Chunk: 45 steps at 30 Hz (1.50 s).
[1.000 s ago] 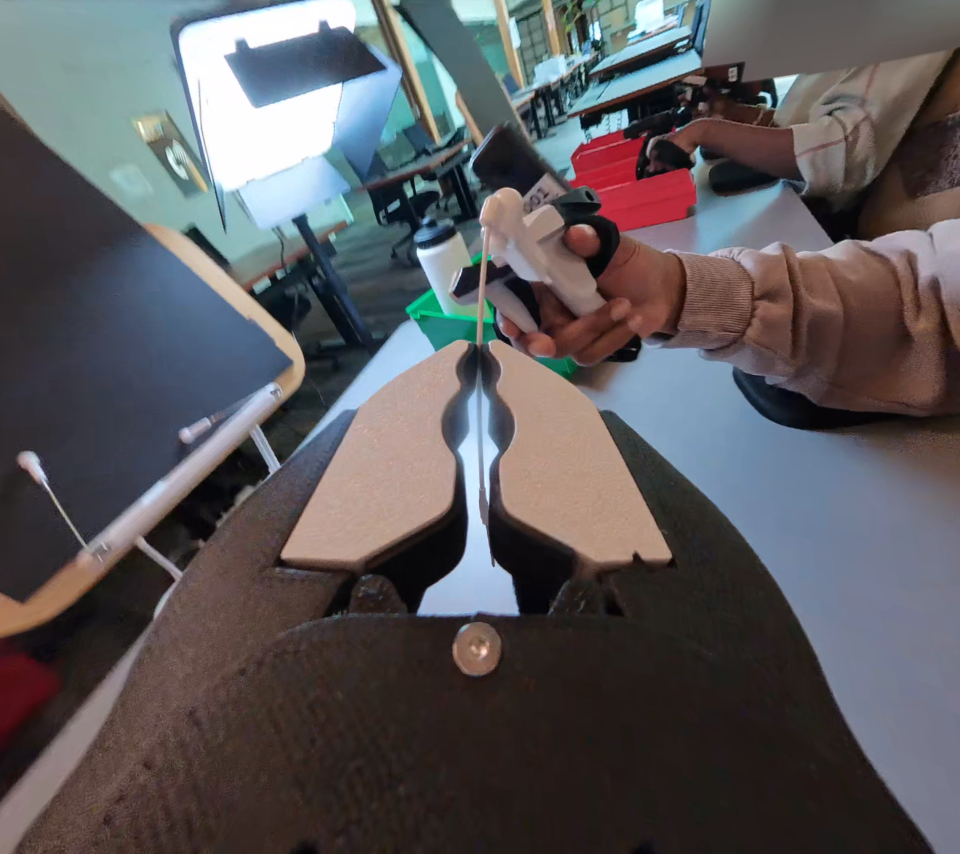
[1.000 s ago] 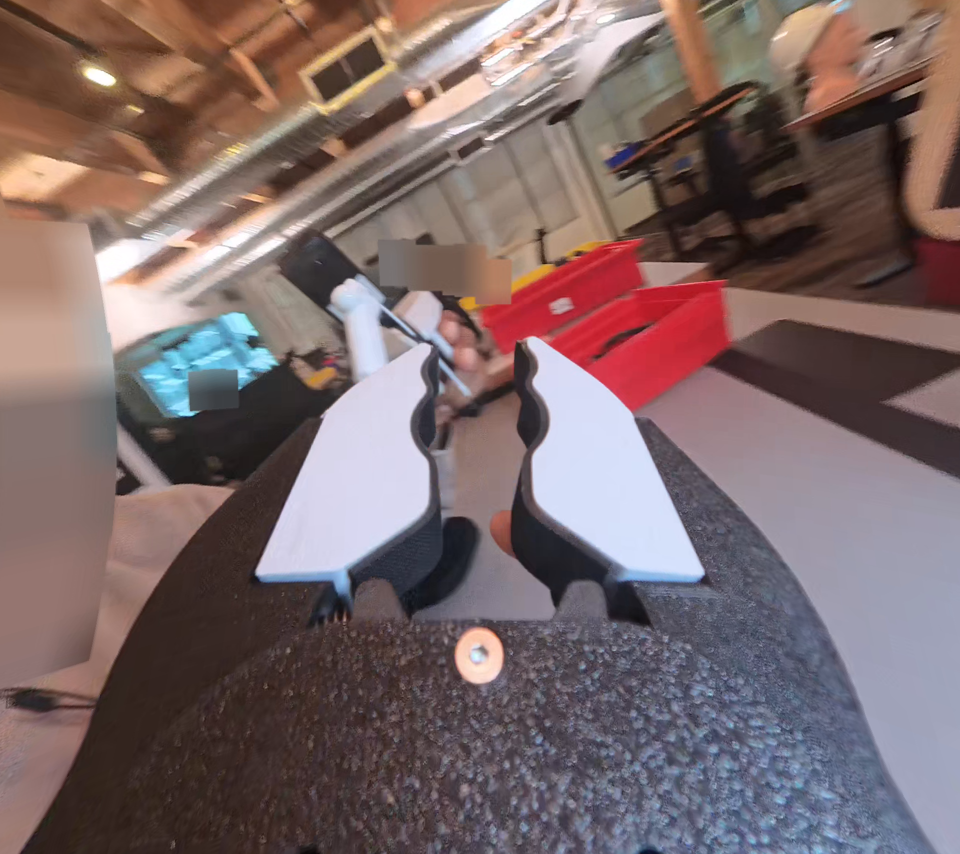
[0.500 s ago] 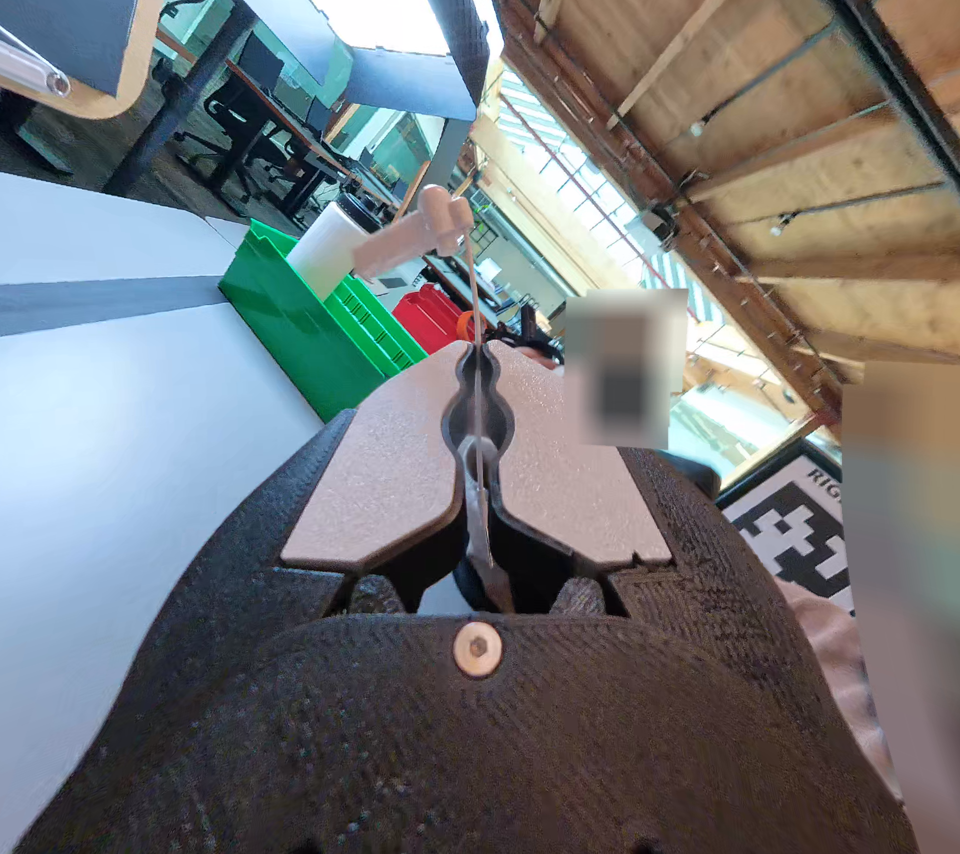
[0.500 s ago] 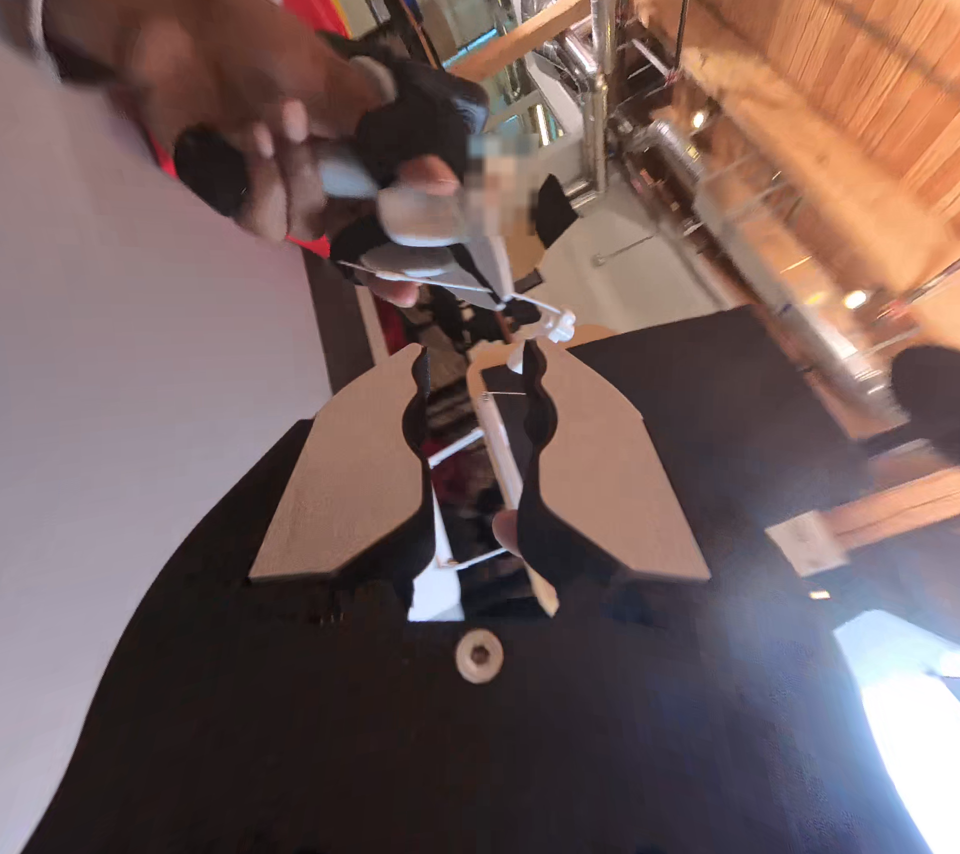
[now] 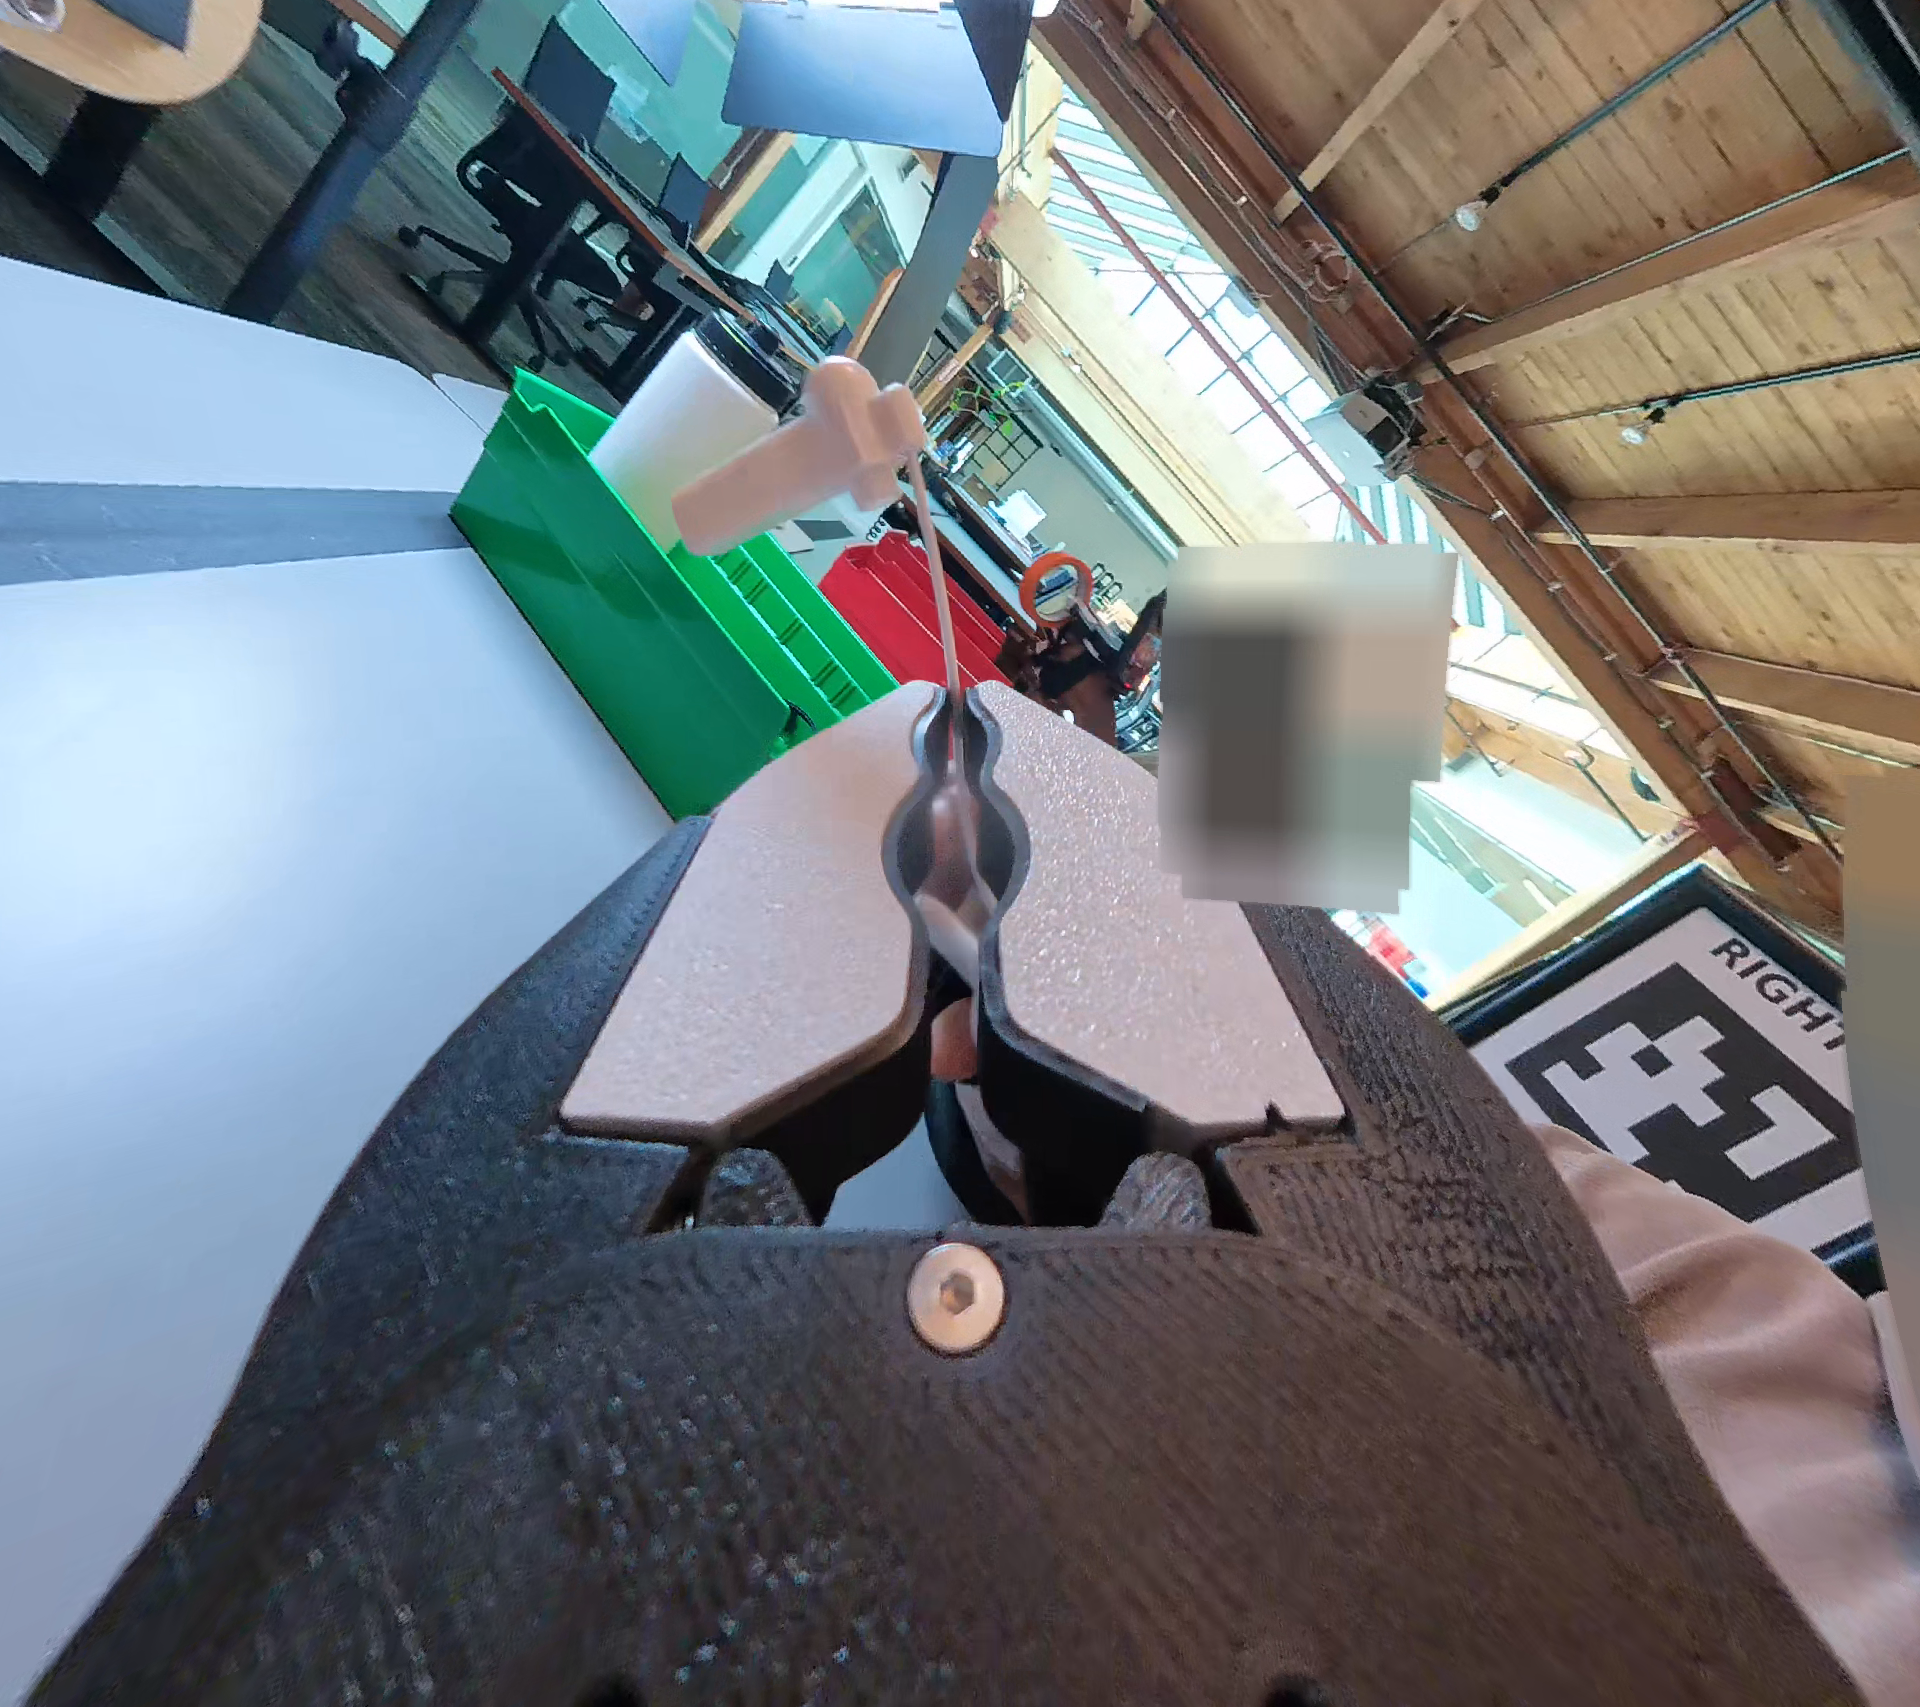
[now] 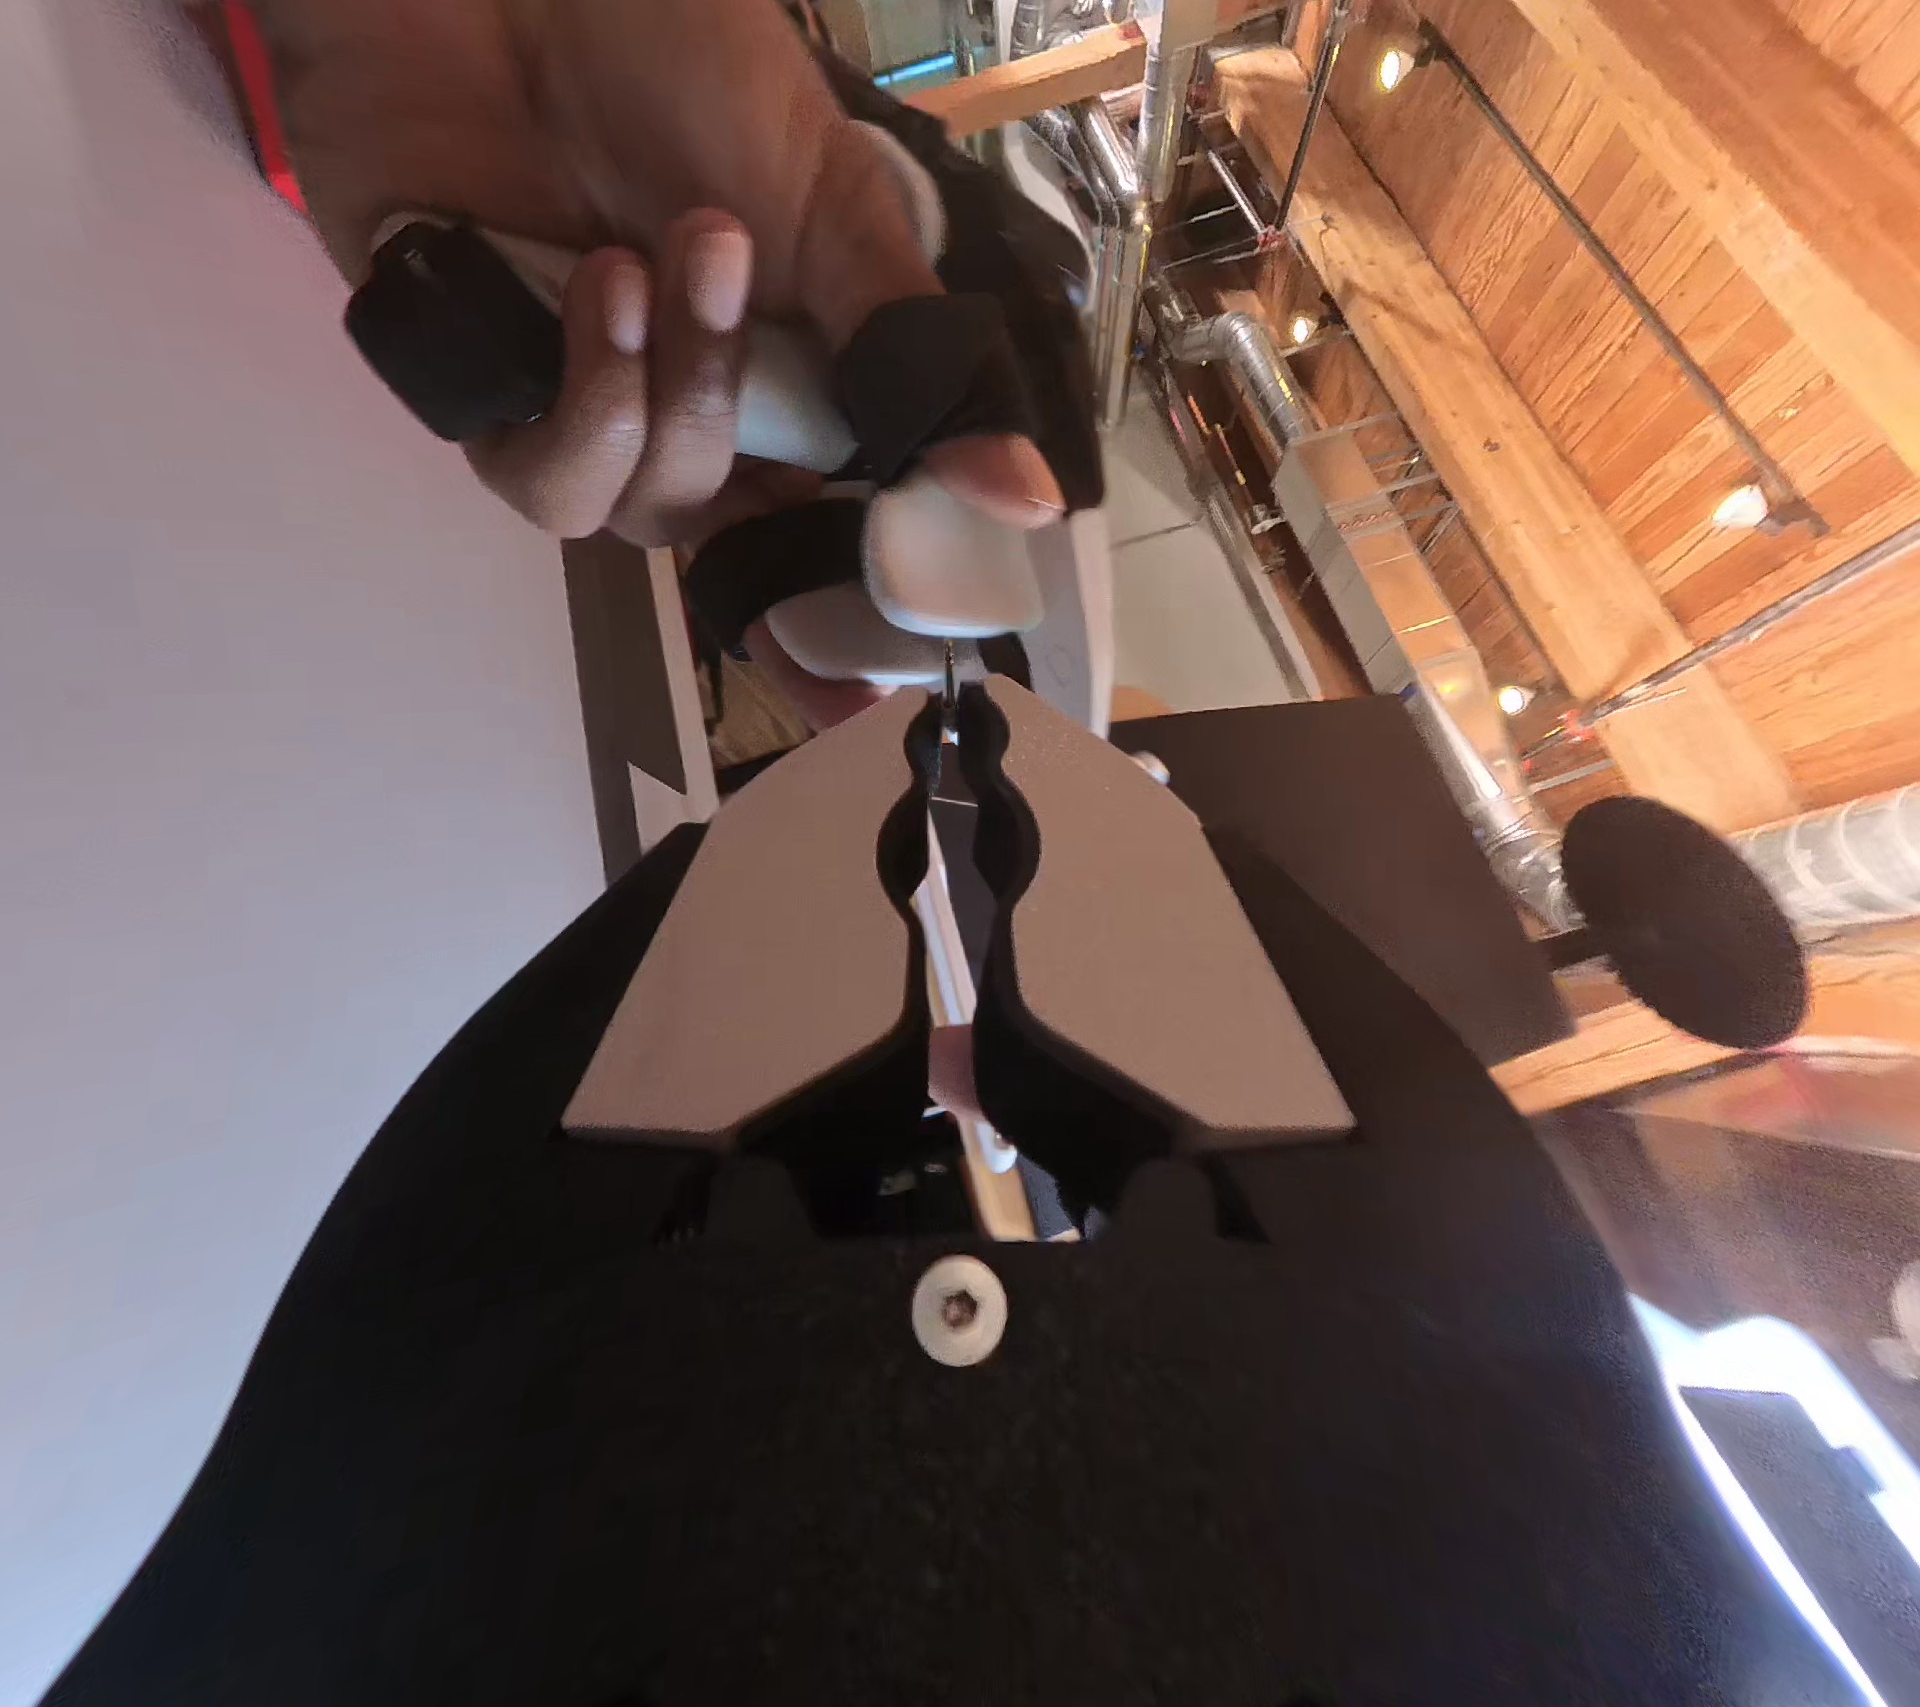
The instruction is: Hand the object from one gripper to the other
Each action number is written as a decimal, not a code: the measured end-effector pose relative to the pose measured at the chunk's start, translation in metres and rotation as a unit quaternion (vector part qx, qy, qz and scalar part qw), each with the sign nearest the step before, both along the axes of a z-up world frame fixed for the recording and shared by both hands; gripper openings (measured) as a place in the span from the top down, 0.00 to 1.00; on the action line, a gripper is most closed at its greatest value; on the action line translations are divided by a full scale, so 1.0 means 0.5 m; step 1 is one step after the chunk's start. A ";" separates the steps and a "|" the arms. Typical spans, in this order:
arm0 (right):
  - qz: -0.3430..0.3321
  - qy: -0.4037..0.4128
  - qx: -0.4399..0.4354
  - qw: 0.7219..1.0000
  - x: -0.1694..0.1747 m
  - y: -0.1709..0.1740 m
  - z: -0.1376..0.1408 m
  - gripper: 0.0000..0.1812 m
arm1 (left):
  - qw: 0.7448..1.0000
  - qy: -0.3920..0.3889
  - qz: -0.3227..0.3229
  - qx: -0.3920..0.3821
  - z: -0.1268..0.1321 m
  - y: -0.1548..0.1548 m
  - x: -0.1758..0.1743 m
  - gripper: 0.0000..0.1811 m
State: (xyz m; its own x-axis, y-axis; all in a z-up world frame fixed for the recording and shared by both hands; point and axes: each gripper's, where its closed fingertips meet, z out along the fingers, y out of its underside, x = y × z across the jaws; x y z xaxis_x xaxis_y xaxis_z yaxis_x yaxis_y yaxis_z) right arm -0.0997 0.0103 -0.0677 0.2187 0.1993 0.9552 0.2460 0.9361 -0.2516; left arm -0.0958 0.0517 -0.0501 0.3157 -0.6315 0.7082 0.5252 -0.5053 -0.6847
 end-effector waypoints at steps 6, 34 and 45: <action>0.066 0.036 -0.193 0.978 0.048 0.016 0.082 0.98 | 0.996 0.045 0.010 0.077 0.024 -0.008 -0.016 0.93; 0.277 -0.041 -0.644 0.712 0.095 -0.038 0.142 0.99 | 0.829 0.443 -0.077 0.332 -0.090 -0.101 0.126 1.00; 0.271 -0.058 -0.643 0.714 0.089 -0.039 0.125 0.99 | 0.850 0.410 -0.080 0.320 -0.066 -0.103 0.109 0.91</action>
